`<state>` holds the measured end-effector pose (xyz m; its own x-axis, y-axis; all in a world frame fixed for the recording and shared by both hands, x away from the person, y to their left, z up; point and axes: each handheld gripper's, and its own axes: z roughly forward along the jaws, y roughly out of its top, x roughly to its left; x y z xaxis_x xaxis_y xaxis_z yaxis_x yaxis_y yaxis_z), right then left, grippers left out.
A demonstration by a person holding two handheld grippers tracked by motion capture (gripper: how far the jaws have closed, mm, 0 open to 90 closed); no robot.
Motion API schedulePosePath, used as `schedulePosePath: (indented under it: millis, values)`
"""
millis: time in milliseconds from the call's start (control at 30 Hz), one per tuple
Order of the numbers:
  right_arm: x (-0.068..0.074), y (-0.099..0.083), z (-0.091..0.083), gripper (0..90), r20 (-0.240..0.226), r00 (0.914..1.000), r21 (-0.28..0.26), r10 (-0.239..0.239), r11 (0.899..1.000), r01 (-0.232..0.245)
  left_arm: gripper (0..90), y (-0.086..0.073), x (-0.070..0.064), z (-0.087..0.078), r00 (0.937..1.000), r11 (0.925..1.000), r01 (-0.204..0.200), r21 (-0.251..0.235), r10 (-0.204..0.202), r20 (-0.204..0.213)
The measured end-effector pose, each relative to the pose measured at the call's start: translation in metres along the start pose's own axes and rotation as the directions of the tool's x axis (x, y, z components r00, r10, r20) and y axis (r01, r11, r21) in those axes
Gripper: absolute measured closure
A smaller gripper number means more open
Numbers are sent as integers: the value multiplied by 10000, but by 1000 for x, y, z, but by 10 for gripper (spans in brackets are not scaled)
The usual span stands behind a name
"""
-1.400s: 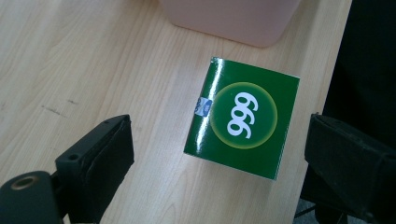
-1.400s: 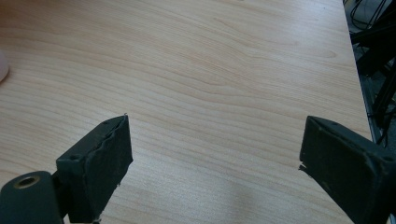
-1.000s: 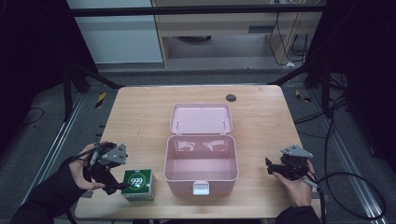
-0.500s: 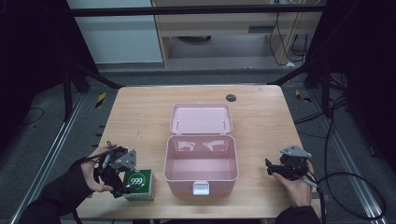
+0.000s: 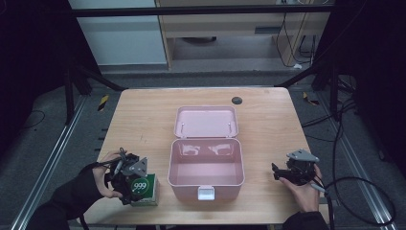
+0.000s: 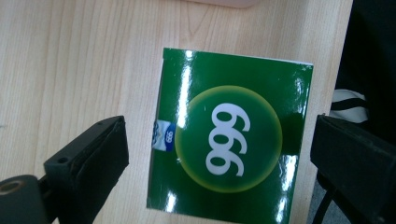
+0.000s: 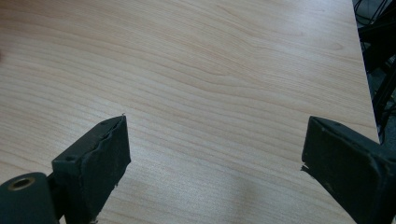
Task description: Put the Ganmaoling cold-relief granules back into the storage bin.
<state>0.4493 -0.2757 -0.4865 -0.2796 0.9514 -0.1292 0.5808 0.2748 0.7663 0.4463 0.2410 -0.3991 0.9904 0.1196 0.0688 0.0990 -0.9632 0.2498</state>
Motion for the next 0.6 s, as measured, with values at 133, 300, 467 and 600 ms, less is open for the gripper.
schedulePosePath:
  millis: [133,300,467,600]
  values:
    - [0,0,0,77,5,10000,25,-2,10000,2,39,1,1,5,10000,9998,-83,182,83,-1]
    - [0,-1,1,76,10,10000,77,6,10000,-6,39,1,0,10,9999,9993,-109,369,108,42]
    - [1,-1,1,75,14,10000,116,-33,9999,33,39,0,1,18,9998,9988,-140,473,133,157]
    - [0,-1,1,74,20,10000,147,-43,9999,43,45,-1,1,23,9996,9988,-144,471,132,250]
